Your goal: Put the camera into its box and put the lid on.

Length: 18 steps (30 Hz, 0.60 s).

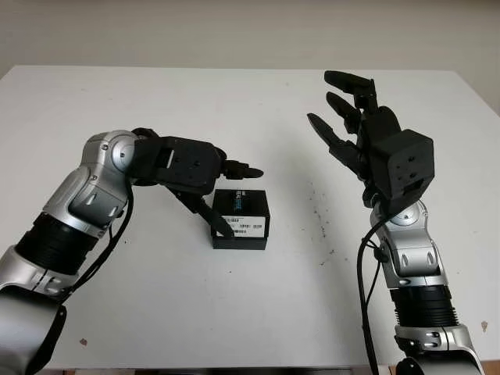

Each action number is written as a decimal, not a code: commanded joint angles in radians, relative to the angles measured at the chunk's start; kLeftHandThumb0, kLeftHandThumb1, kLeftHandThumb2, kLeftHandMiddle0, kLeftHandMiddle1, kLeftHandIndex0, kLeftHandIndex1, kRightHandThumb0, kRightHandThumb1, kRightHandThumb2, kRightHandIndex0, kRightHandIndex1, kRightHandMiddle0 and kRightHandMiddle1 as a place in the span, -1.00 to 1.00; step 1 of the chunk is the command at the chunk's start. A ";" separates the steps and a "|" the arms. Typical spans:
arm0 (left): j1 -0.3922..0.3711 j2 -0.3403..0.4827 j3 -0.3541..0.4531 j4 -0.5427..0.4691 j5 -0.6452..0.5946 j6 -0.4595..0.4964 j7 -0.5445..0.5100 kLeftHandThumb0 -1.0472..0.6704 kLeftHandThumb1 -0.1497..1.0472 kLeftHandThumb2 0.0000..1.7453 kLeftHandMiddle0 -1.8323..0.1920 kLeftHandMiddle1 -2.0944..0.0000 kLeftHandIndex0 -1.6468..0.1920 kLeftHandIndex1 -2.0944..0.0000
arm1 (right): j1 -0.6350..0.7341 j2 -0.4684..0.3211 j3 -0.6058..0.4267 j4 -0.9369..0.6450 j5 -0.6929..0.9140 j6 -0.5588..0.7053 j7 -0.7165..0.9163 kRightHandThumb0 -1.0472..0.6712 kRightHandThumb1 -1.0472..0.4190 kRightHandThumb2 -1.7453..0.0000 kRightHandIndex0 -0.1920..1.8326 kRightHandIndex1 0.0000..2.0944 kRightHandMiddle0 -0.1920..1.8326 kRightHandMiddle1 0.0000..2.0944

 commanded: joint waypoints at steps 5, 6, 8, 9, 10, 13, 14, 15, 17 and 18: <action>0.036 -0.033 -0.018 -0.008 0.035 0.031 0.046 -0.96 0.77 -0.93 0.98 0.52 0.93 0.97 | -0.017 -0.002 -0.004 0.000 0.007 -0.011 0.002 -0.15 -1.00 0.79 -0.72 -0.60 -0.99 -0.04; 0.043 -0.035 -0.019 -0.014 0.044 0.033 0.056 -0.96 0.78 -0.93 0.99 0.50 0.93 0.97 | -0.017 -0.002 -0.004 0.001 0.006 -0.012 0.002 -0.16 -1.00 0.80 -0.72 -0.60 -0.99 -0.03; 0.054 -0.041 -0.020 -0.030 0.056 0.043 0.071 -0.95 0.78 -0.93 1.00 0.45 0.93 0.96 | -0.018 -0.002 -0.003 0.003 0.003 -0.020 -0.001 -0.16 -1.00 0.80 -0.72 -0.60 -0.98 -0.02; 0.059 -0.043 -0.022 -0.036 0.061 0.046 0.076 -0.94 0.78 -0.93 1.00 0.45 0.93 0.96 | -0.017 -0.002 -0.002 0.004 0.003 -0.025 -0.001 -0.16 -1.00 0.80 -0.72 -0.59 -0.98 -0.02; 0.062 -0.043 -0.024 -0.041 0.066 0.049 0.081 -0.94 0.79 -0.93 1.00 0.44 0.94 0.96 | -0.017 -0.001 -0.003 0.004 0.005 -0.024 -0.001 -0.15 -1.00 0.80 -0.72 -0.59 -0.99 -0.02; 0.075 -0.043 -0.031 -0.054 0.089 0.043 0.099 -0.93 0.79 -0.94 1.00 0.39 0.92 0.96 | -0.017 0.000 -0.005 0.003 0.010 -0.019 0.002 -0.15 -1.00 0.79 -0.73 -0.59 -0.99 -0.01; 0.079 -0.044 -0.031 -0.059 0.094 0.046 0.101 -0.92 0.78 -0.94 1.00 0.35 0.91 0.95 | -0.017 -0.001 -0.005 0.003 0.009 -0.019 0.001 -0.16 -1.00 0.80 -0.73 -0.59 -0.99 -0.01; 0.082 -0.045 -0.032 -0.063 0.098 0.051 0.102 -0.91 0.77 -0.94 1.00 0.34 0.90 0.94 | -0.016 -0.003 -0.004 0.004 0.005 -0.019 -0.001 -0.16 -1.00 0.80 -0.72 -0.59 -0.99 -0.01; 0.087 -0.046 -0.035 -0.072 0.107 0.064 0.101 -0.89 0.74 -0.95 1.00 0.35 0.88 0.93 | -0.016 -0.004 -0.004 0.005 0.001 -0.020 -0.004 -0.16 -1.00 0.81 -0.72 -0.58 -0.99 -0.01; 0.089 -0.046 -0.035 -0.076 0.110 0.067 0.101 -0.89 0.73 -0.95 1.00 0.37 0.87 0.93 | -0.016 -0.005 -0.003 0.005 -0.001 -0.021 -0.004 -0.16 -1.00 0.81 -0.72 -0.58 -0.98 -0.01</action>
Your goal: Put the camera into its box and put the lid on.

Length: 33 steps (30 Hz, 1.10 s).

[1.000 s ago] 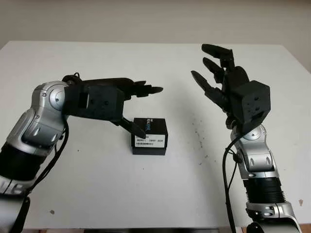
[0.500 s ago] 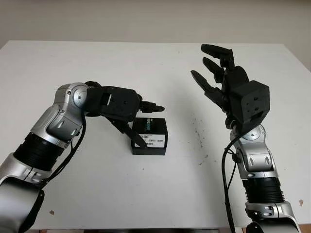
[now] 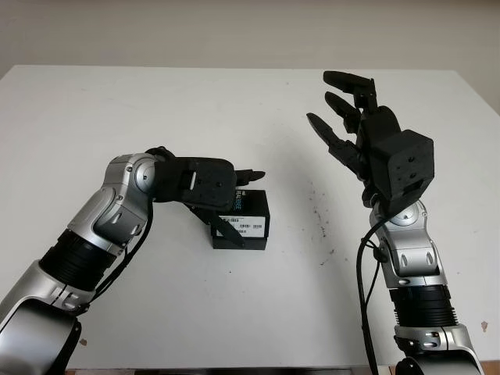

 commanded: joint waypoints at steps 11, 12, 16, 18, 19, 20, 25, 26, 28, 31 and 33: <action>0.025 0.012 -0.014 -0.079 0.037 0.053 -0.030 -0.78 0.68 -0.94 1.00 0.21 0.73 0.82 | -0.017 -0.011 -0.004 0.012 -0.004 -0.040 -0.001 -0.15 -1.00 0.79 -0.73 -0.57 -1.00 -0.02; 0.027 0.014 -0.013 -0.081 0.039 0.050 -0.030 -0.75 0.67 -0.94 1.00 0.15 0.71 0.79 | -0.018 -0.011 -0.004 0.011 -0.006 -0.038 -0.003 -0.15 -1.00 0.79 -0.72 -0.57 -1.00 -0.02; 0.034 0.018 -0.016 -0.095 0.058 0.058 -0.029 -0.70 0.66 -0.94 1.00 -0.20 0.96 0.07 | -0.018 -0.011 -0.004 0.008 -0.007 -0.030 -0.002 -0.15 -1.00 0.80 -0.72 -0.57 -0.99 -0.02; 0.041 0.014 -0.014 -0.103 0.070 0.070 -0.021 -0.69 0.67 -0.94 1.00 -0.33 0.99 -0.11 | -0.017 -0.013 -0.004 0.009 -0.009 -0.031 -0.002 -0.16 -1.00 0.79 -0.73 -0.57 -0.99 -0.03; 0.046 0.011 -0.012 -0.108 0.074 0.075 -0.015 -0.68 0.67 -0.94 1.00 -0.46 1.00 -0.16 | -0.017 -0.013 -0.004 0.009 -0.010 -0.032 -0.002 -0.16 -1.00 0.79 -0.72 -0.57 -0.98 -0.04; 0.051 0.009 -0.010 -0.113 0.077 0.080 -0.010 -0.67 0.67 -0.94 1.00 -0.56 1.00 -0.19 | -0.018 -0.013 -0.004 0.009 -0.009 -0.033 -0.002 -0.16 -1.00 0.79 -0.73 -0.57 -0.98 -0.04; 0.068 0.004 -0.002 -0.133 0.067 0.100 0.001 -0.61 0.69 -0.93 0.97 -0.93 1.00 -0.42 | -0.015 -0.010 -0.004 0.009 -0.006 -0.038 -0.001 -0.15 -1.00 0.79 -0.73 -0.57 -0.98 -0.04; 0.072 0.004 0.000 -0.135 0.066 0.099 0.006 -0.60 0.70 -0.93 0.98 -0.92 1.00 -0.43 | -0.015 -0.011 -0.004 0.007 -0.008 -0.036 -0.001 -0.16 -1.00 0.79 -0.73 -0.57 -0.98 -0.04; 0.082 0.002 0.004 -0.133 0.061 0.086 0.023 -0.52 0.72 -0.93 0.90 -0.86 0.98 -0.47 | -0.014 -0.011 -0.005 0.008 -0.005 -0.037 0.001 -0.16 -1.00 0.79 -0.73 -0.57 -0.99 -0.04; 0.091 0.005 -0.001 -0.126 0.065 0.056 0.052 -0.46 0.75 -0.93 0.78 -0.72 0.93 -0.42 | -0.013 -0.008 -0.008 0.009 0.003 -0.042 0.003 -0.14 -1.00 0.79 -0.73 -0.57 -1.00 -0.02; 0.099 0.001 0.002 -0.121 0.064 0.046 0.072 -0.43 0.76 -0.94 0.73 -0.74 0.89 -0.40 | -0.013 -0.007 -0.008 0.008 0.005 -0.040 0.003 -0.13 -1.00 0.78 -0.73 -0.57 -1.00 -0.02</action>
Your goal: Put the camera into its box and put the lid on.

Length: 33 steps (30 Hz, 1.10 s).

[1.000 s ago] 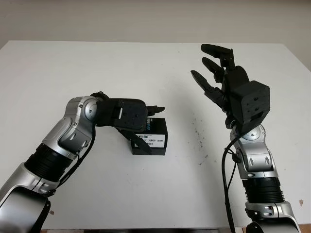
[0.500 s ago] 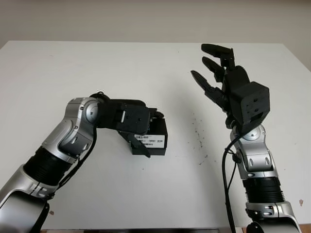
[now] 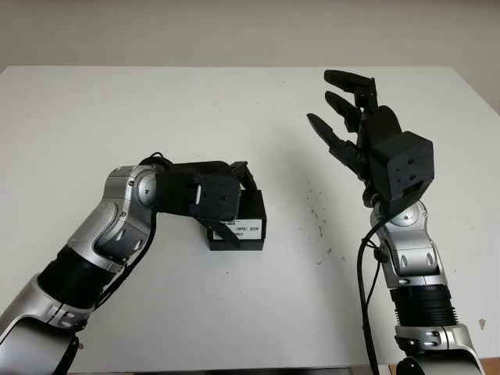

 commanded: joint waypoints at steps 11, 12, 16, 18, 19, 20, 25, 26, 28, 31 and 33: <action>0.110 -0.060 0.061 0.042 -0.032 -0.127 0.258 0.00 0.98 -0.92 0.48 -0.89 0.59 -0.53 | -0.003 -0.003 -0.007 -0.026 0.009 0.006 0.005 -0.15 -1.00 0.78 -0.75 -0.57 -1.00 -0.04; 0.114 -0.065 0.068 0.049 -0.033 -0.136 0.280 0.02 0.99 -0.92 0.45 -0.90 0.59 -0.53 | -0.003 -0.003 -0.007 -0.030 0.008 0.013 0.005 -0.15 -1.00 0.78 -0.75 -0.57 -1.00 -0.04; 0.128 -0.079 0.094 0.054 -0.042 -0.163 0.342 0.03 0.99 -0.93 0.39 -0.91 0.58 -0.52 | -0.002 -0.001 -0.007 -0.034 0.008 0.024 0.003 -0.14 -1.00 0.78 -0.75 -0.58 -0.99 -0.07; 0.139 -0.086 0.114 0.043 -0.056 -0.178 0.370 0.04 0.99 -0.94 0.37 -0.85 0.59 -0.51 | -0.002 -0.001 -0.005 -0.034 0.005 0.024 0.001 -0.14 -1.00 0.78 -0.75 -0.58 -0.99 -0.08; 0.146 -0.092 0.126 0.039 -0.067 -0.186 0.386 0.05 0.98 -0.94 0.36 -0.83 0.59 -0.51 | -0.001 0.001 -0.006 -0.032 0.007 0.021 0.000 -0.14 -1.00 0.79 -0.75 -0.58 -0.98 -0.08; 0.151 -0.097 0.138 0.032 -0.075 -0.190 0.401 0.05 0.98 -0.94 0.36 -0.83 0.60 -0.52 | -0.001 0.002 -0.007 -0.030 0.009 0.021 0.000 -0.14 -1.00 0.79 -0.75 -0.58 -0.98 -0.08; 0.165 -0.115 0.203 -0.075 -0.109 -0.089 0.409 0.00 1.00 -0.93 0.39 -0.81 0.65 -0.55 | -0.001 0.002 -0.006 -0.030 0.010 0.032 0.002 -0.15 -1.00 0.79 -0.75 -0.58 -0.99 -0.07; 0.169 -0.114 0.215 -0.094 -0.115 -0.082 0.411 -0.01 1.00 -0.93 0.39 -0.81 0.65 -0.54 | -0.001 0.001 -0.005 -0.031 0.009 0.033 0.002 -0.15 -1.00 0.79 -0.74 -0.58 -0.99 -0.08; 0.181 -0.108 0.235 -0.125 -0.126 -0.074 0.412 -0.01 1.00 -0.93 0.41 -0.81 0.65 -0.54 | -0.002 0.004 -0.005 -0.033 0.011 0.034 0.001 -0.14 -1.00 0.79 -0.74 -0.58 -0.98 -0.08; 0.207 -0.093 0.253 -0.164 -0.128 -0.062 0.408 -0.01 1.00 -0.93 0.43 -0.77 0.66 -0.52 | -0.003 0.005 -0.003 -0.030 0.010 0.030 0.000 -0.14 -1.00 0.80 -0.74 -0.58 -0.98 -0.06; 0.226 -0.082 0.256 -0.203 -0.120 -0.036 0.397 -0.01 1.00 -0.93 0.43 -0.74 0.65 -0.50 | -0.002 0.005 -0.002 -0.032 0.009 0.030 0.002 -0.14 -1.00 0.79 -0.74 -0.58 -0.99 -0.05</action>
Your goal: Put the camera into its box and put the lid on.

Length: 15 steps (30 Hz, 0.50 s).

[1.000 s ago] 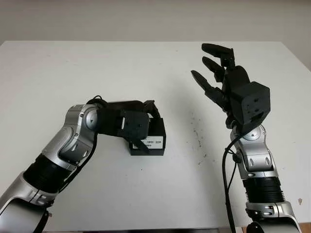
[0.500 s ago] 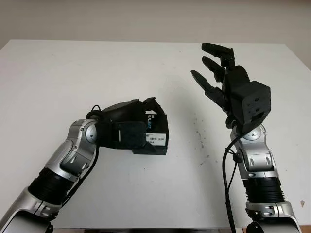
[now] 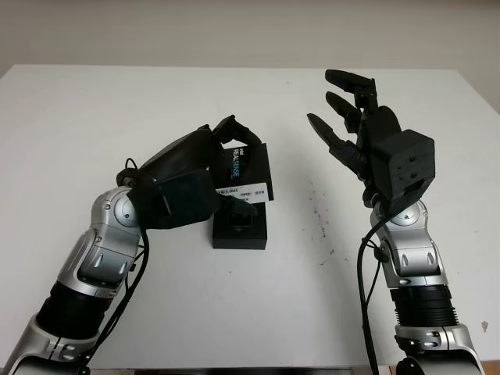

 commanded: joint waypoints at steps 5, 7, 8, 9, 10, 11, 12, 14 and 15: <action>0.072 0.041 0.026 -0.126 0.015 0.039 -0.018 -0.03 1.00 -0.92 0.44 -0.71 0.64 -0.47 | -0.001 0.000 0.001 -0.022 -0.001 0.007 0.000 -0.13 -1.00 0.79 -0.74 -0.58 -1.00 -0.04; 0.095 0.053 0.031 -0.156 0.026 0.051 -0.019 -0.02 1.00 -0.90 0.46 -0.72 0.65 -0.42 | -0.001 0.001 0.000 -0.020 0.003 0.002 0.002 -0.13 -1.00 0.79 -0.74 -0.58 -1.00 -0.05; 0.106 0.059 0.033 -0.166 0.034 0.051 -0.016 -0.02 1.00 -0.91 0.47 -0.72 0.65 -0.41 | -0.001 0.003 -0.002 -0.019 0.007 0.003 0.003 -0.13 -1.00 0.79 -0.74 -0.58 -1.00 -0.05; 0.117 0.065 0.033 -0.174 0.044 0.050 -0.013 -0.02 1.00 -0.91 0.48 -0.71 0.64 -0.39 | -0.001 0.004 -0.003 -0.019 0.010 0.005 0.004 -0.13 -1.00 0.79 -0.74 -0.58 -1.00 -0.05; 0.128 0.071 0.031 -0.176 0.057 0.042 -0.007 -0.02 1.00 -0.90 0.48 -0.71 0.64 -0.38 | -0.001 0.004 -0.002 -0.019 0.008 0.005 0.003 -0.14 -1.00 0.79 -0.74 -0.59 -1.00 -0.05; 0.137 0.077 0.028 -0.176 0.070 0.033 -0.001 -0.02 1.00 -0.90 0.48 -0.69 0.63 -0.38 | 0.000 0.003 -0.001 -0.020 0.006 0.004 0.003 -0.13 -1.00 0.79 -0.74 -0.58 -1.00 -0.05; 0.147 0.082 0.023 -0.171 0.086 0.016 0.009 -0.03 1.00 -0.90 0.48 -0.69 0.62 -0.38 | -0.001 0.002 -0.001 -0.019 0.004 0.004 0.002 -0.13 -1.00 0.79 -0.74 -0.58 -1.00 -0.05; 0.167 0.088 0.017 -0.158 0.113 -0.022 0.034 -0.02 1.00 -0.91 0.49 -0.69 0.62 -0.39 | -0.001 0.001 -0.001 -0.017 0.005 0.002 0.003 -0.13 -1.00 0.79 -0.74 -0.58 -1.00 -0.04; 0.178 0.090 0.014 -0.149 0.125 -0.047 0.051 -0.02 0.99 -0.92 0.50 -0.71 0.61 -0.40 | -0.002 0.000 -0.002 -0.014 0.005 -0.003 0.004 -0.13 -1.00 0.79 -0.74 -0.58 -1.00 -0.04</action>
